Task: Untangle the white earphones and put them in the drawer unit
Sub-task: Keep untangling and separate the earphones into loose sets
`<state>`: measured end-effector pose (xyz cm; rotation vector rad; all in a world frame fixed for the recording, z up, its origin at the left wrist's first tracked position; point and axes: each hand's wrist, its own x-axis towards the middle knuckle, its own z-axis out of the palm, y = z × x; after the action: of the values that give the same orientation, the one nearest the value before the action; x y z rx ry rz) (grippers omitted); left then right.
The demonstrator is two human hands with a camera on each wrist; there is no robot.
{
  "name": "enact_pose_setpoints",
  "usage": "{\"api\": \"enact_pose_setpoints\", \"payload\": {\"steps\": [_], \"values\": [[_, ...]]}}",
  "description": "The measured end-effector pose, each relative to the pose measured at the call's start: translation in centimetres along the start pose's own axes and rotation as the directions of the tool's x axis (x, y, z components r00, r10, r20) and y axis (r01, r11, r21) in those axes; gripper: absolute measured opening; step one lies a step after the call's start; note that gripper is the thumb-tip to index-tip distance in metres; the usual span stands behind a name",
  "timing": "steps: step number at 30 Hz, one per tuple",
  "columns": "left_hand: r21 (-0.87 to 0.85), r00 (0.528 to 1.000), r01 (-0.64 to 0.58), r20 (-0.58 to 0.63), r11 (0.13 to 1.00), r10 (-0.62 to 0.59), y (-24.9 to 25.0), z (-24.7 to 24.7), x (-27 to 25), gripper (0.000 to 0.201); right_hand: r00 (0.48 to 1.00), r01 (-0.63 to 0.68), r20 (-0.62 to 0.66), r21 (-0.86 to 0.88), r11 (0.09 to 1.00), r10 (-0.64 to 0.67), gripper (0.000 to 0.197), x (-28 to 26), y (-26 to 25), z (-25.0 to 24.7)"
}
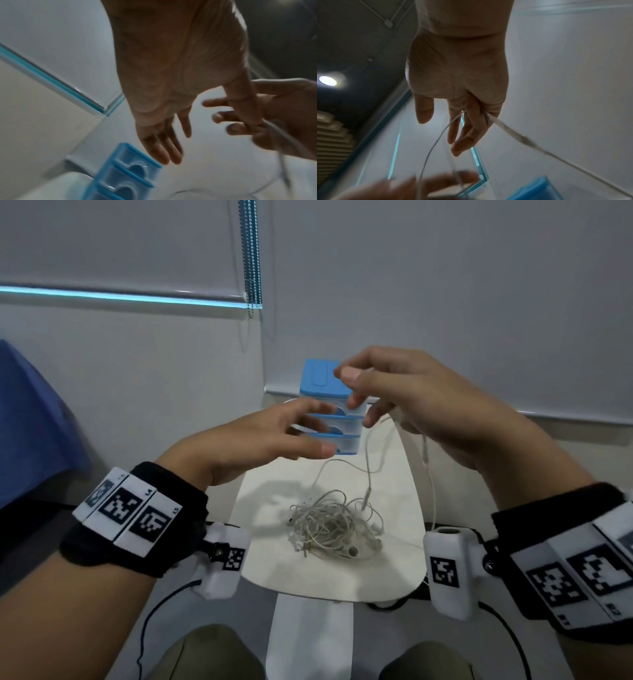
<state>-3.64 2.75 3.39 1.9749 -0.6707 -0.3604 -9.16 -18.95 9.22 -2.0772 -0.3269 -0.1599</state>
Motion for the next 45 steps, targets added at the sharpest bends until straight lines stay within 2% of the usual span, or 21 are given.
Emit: {"api": "enact_pose_setpoints", "payload": {"steps": [1,3,5,7,10,12,16,18,20,22,24,26,28,31,35,37,39,40,43,45], "values": [[-0.063,0.995,-0.046,0.085,0.997,0.052,0.6,0.6,0.1,0.070,1.000,0.014,0.011,0.004,1.000,-0.014,0.022,0.1,-0.6,0.2],[-0.065,0.974,-0.082,0.207,0.995,0.094,2.1,2.2,0.1,0.063,1.000,0.021,0.021,-0.016,1.000,-0.021,0.024,0.5,-1.1,0.5],[0.000,0.972,-0.105,0.211,0.994,0.102,3.1,3.2,0.2,0.041,0.999,0.032,-0.010,-0.064,0.997,-0.033,0.024,0.8,-1.3,0.4],[0.023,0.984,-0.136,0.121,0.990,0.132,3.7,3.4,0.4,0.016,0.995,0.045,-0.087,-0.094,0.995,-0.053,0.023,0.8,-1.1,-0.3],[-0.038,0.983,-0.159,-0.097,0.987,0.154,4.2,2.2,0.6,0.027,0.984,0.023,-0.170,-0.134,0.991,-0.046,0.019,0.4,-0.2,-1.8],[-0.068,0.962,-0.205,-0.198,0.977,0.188,4.9,1.1,0.5,0.031,0.992,-0.013,-0.127,-0.184,0.983,-0.010,0.022,0.1,0.6,-2.5],[-0.104,0.942,-0.272,-0.233,0.957,0.242,5.9,-0.6,0.1,0.023,0.993,-0.034,0.100,-0.207,0.978,0.056,0.030,-1.0,1.6,-3.3],[-0.200,0.925,-0.326,-0.270,0.924,0.268,6.1,-1.4,-0.1,0.014,0.987,-0.052,0.143,-0.172,0.984,0.077,0.029,-1.5,2.3,-3.7],[-0.302,0.905,-0.387,-0.307,0.871,0.295,6.0,-2.3,-0.6,0.020,0.989,-0.114,0.078,-0.162,0.980,0.128,0.032,-1.7,3.1,-4.1],[-0.335,0.887,-0.426,-0.336,0.840,0.316,5.7,-3.1,-0.9,0.033,0.983,-0.181,-0.049,-0.186,0.966,0.175,0.036,-1.7,3.8,-4.5],[-0.298,0.882,-0.410,-0.372,0.862,0.291,5.3,-3.5,-1.1,0.036,0.971,-0.214,-0.164,-0.261,0.942,0.175,0.043,-1.8,3.8,-4.7],[-0.253,0.893,-0.337,-0.390,0.907,0.223,5.0,-3.5,-1.3,0.026,0.970,-0.186,-0.208,-0.289,0.939,0.128,0.047,-2.2,2.6,-4.6],[-0.249,0.913,-0.243,-0.386,0.938,0.134,4.5,-3.2,-1.5,0.017,0.986,-0.087,-0.154,-0.167,0.982,0.061,0.048,-2.3,0.4,-3.8],[-0.299,0.942,-0.144,-0.333,0.943,0.038,3.7,-1.8,-1.1,0.023,0.996,0.067,-0.069,0.097,0.993,-0.060,0.043,-2.1,-2.5,-2.0],[-0.423,0.963,-0.115,-0.269,0.899,-0.003,4.3,1.5,-0.7,0.030,0.994,0.096,-0.072,0.256,0.962,-0.080,0.040,-1.1,-4.1,0.1],[-0.527,0.989,-0.081,-0.146,0.846,0.004,4.7,3.0,-0.6,0.034,0.989,0.110,-0.128,0.301,0.947,-0.074,0.038,-0.7,-3.8,0.5],[-0.587,0.999,-0.036,-0.044,0.809,0.013,4.8,3.9,-0.6,0.037,0.969,0.139,-0.242,0.344,0.929,-0.055,0.036,-0.5,-2.9,0.1],[-0.568,0.999,-0.030,-0.043,0.823,0.007,4.6,4.0,-0.5,0.038,0.948,0.156,-0.316,0.375,0.914,-0.032,0.034,-0.4,-2.4,-0.4],[-0.401,0.995,-0.038,-0.101,0.915,-0.003,3.7,3.4,-0.5,0.036,0.842,0.212,-0.527,0.524,0.825,0.119,0.028,-0.4,-0.7,-2.5],[-0.295,0.995,-0.029,-0.102,0.955,-0.002,3.2,2.8,-0.5,0.037,0.756,0.239,-0.627,0.534,0.811,0.191,0.026,-0.5,0.7,-3.5]]}}
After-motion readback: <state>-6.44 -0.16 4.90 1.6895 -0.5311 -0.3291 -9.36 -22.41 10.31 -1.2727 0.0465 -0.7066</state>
